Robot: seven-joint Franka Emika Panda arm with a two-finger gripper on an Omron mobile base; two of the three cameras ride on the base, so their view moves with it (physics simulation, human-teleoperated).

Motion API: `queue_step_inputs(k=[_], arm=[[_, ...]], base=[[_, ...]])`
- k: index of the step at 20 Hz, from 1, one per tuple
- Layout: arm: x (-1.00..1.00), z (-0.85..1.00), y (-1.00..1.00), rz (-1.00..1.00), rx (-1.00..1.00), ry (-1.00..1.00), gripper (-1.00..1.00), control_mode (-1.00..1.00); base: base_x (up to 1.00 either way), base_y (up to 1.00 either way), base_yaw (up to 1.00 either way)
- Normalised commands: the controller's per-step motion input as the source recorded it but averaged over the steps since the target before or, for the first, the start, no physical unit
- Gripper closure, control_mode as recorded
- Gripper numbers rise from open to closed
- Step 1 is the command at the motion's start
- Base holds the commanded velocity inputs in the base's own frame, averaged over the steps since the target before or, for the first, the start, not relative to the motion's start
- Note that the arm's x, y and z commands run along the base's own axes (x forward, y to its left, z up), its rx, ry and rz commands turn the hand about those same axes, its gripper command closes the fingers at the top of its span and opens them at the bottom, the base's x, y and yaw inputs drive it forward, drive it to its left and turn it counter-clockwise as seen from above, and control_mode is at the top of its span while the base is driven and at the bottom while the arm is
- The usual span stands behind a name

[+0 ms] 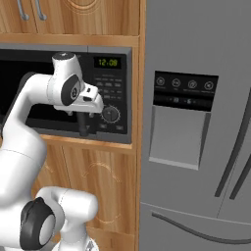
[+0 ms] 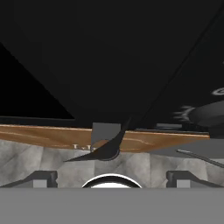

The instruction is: Place the sponge inside the microwave to prepare for sanitizing.

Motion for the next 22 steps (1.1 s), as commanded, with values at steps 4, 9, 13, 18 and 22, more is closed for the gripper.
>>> queue_step_inputs(k=[4,9,13,18,22], arm=[[0.00,0.00,0.00,0.00,0.00,0.00,-1.00,1.00],[0.00,0.00,0.00,0.00,0.00,0.00,-1.00,-1.00],[0.00,0.00,0.00,0.00,0.00,0.00,-1.00,-1.00],[0.01,-0.08,0.02,-0.03,0.00,-0.18,-1.00,-1.00],[0.05,-0.14,0.06,-0.08,0.00,-0.24,-1.00,-1.00]], base=[[-0.05,-0.12,0.00],[-0.01,0.00,0.00],[0.00,0.00,0.00],[0.00,0.00,0.00],[0.00,0.00,0.00]])
